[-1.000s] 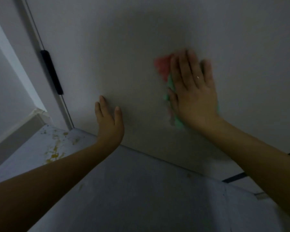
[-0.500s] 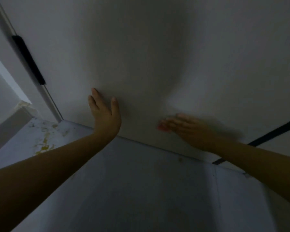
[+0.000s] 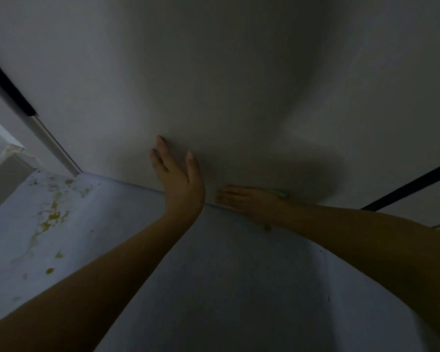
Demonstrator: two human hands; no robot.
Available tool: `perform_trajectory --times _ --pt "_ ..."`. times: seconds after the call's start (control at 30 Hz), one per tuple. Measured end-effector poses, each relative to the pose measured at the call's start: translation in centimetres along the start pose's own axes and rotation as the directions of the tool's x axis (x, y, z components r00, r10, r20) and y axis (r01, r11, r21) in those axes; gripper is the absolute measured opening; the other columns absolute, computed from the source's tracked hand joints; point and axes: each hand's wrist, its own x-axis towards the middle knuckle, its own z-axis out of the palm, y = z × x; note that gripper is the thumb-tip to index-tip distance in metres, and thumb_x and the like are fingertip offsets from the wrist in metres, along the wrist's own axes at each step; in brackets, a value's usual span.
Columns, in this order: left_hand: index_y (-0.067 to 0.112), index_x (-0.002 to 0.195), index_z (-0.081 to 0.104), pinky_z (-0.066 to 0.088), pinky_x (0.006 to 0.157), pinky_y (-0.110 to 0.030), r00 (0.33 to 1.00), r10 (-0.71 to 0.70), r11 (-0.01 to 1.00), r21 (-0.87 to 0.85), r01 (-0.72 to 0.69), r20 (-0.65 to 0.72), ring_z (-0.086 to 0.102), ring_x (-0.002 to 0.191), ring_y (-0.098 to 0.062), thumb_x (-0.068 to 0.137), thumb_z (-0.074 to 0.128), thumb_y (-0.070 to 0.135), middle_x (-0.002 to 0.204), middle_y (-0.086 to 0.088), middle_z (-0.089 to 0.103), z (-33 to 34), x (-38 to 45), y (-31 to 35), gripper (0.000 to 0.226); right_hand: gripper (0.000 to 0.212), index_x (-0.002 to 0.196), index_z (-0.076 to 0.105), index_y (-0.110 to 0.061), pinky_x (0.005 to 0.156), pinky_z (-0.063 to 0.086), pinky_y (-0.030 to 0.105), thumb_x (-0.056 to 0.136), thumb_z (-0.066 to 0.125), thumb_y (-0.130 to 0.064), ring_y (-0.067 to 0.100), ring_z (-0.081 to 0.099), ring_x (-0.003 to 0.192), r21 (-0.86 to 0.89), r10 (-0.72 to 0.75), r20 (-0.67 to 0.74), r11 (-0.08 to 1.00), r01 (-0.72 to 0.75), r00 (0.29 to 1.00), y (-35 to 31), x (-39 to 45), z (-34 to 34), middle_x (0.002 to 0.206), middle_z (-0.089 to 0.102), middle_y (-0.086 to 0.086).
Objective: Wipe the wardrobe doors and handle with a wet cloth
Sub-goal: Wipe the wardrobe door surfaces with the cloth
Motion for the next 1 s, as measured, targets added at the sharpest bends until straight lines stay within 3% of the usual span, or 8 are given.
perform_trajectory --times 0.07,0.17,0.37,0.5,0.6,0.77,0.87,1.0 --pt "0.016 0.152 -0.003 -0.003 0.108 -0.020 0.999 -0.032 0.999 -0.019 0.033 0.031 -0.007 0.147 -0.019 0.102 0.034 0.033 0.159 -0.012 -0.009 0.9 -1.2 0.1 0.065 0.064 0.149 -0.017 -0.014 0.109 0.007 0.005 0.098 0.002 -0.047 0.015 -0.011 0.146 0.196 0.126 0.117 0.970 -0.148 0.985 -2.4 -2.1 2.5 0.159 -0.011 0.008" --pt "0.013 0.152 -0.002 -0.002 0.108 -0.018 0.995 -0.071 0.996 -0.056 0.075 0.076 -0.003 0.147 -0.021 0.101 0.037 0.030 0.158 -0.016 -0.007 2.6 -2.8 0.8 0.066 0.054 0.150 -0.002 -0.035 0.111 0.008 0.008 0.098 0.004 -0.046 -0.007 0.013 0.141 0.544 0.008 0.267 0.824 -0.158 0.964 -1.2 -4.9 2.9 0.153 0.023 -0.023" --pt "0.003 0.150 -0.004 0.002 0.110 -0.019 0.989 -0.122 0.988 -0.089 0.129 0.077 0.004 0.146 -0.027 0.101 0.039 0.029 0.157 -0.021 -0.003 4.7 -3.5 2.6 0.070 0.047 0.152 0.004 -0.011 0.119 0.004 0.024 0.105 0.009 -0.015 0.004 -0.004 0.145 0.363 0.194 -0.169 0.924 -0.122 0.966 4.6 -11.5 -3.9 0.160 -0.001 -0.005" --pt "0.006 0.151 -0.005 0.002 0.114 -0.025 0.983 -0.162 0.980 -0.106 0.171 0.086 0.002 0.147 -0.025 0.102 0.035 0.033 0.158 -0.017 -0.005 4.9 -3.3 2.7 0.069 0.058 0.151 -0.004 -0.005 0.120 -0.004 0.036 0.101 0.023 -0.015 0.020 -0.011 0.147 -0.037 0.366 -0.257 0.921 -0.388 0.894 8.2 -14.1 -7.7 0.159 -0.016 0.008" --pt "0.006 0.151 -0.002 0.004 0.118 -0.030 0.987 -0.150 0.980 -0.121 0.156 0.054 0.004 0.147 -0.025 0.102 0.034 0.032 0.158 -0.017 -0.002 4.9 -3.3 2.2 0.066 0.069 0.151 0.001 -0.004 0.119 -0.005 0.040 0.095 0.036 -0.023 0.024 -0.011 0.147 -0.005 0.474 -0.332 0.864 -0.503 0.816 7.8 -13.0 -8.3 0.159 -0.009 0.012" --pt "0.009 0.152 -0.002 0.005 0.117 -0.029 0.978 -0.207 0.965 -0.160 0.206 0.010 0.006 0.147 -0.023 0.102 0.032 0.034 0.158 -0.015 -0.001 5.7 -3.1 3.2 0.065 0.061 0.149 0.005 0.001 0.120 -0.003 0.036 0.096 0.032 -0.013 0.025 0.008 0.147 0.129 0.346 -0.371 0.938 -0.321 0.862 4.7 -8.1 -4.1 0.159 0.010 0.009" --pt "0.011 0.152 -0.002 0.006 0.110 -0.021 0.975 -0.223 0.958 -0.187 0.219 0.000 0.007 0.146 -0.021 0.103 0.030 0.034 0.159 -0.012 -0.001 5.9 -3.2 3.0 0.063 0.078 0.144 0.019 0.003 0.120 0.001 0.030 0.088 0.046 -0.044 0.021 0.022 0.143 0.116 0.071 -0.134 0.992 -0.056 0.988 0.9 -6.2 -0.2 0.150 0.037 0.003" --pt "0.012 0.152 -0.001 0.005 0.105 -0.015 0.970 -0.242 0.951 -0.199 0.235 -0.015 0.007 0.146 -0.018 0.104 0.028 0.033 0.159 -0.011 0.000 5.9 -3.4 3.3 0.060 0.061 0.147 0.022 0.004 0.114 -0.001 0.012 0.093 0.032 -0.023 0.019 0.011 0.143 0.568 0.231 -0.135 0.815 -0.115 0.964 -2.1 -6.3 2.9 0.153 0.030 0.013"
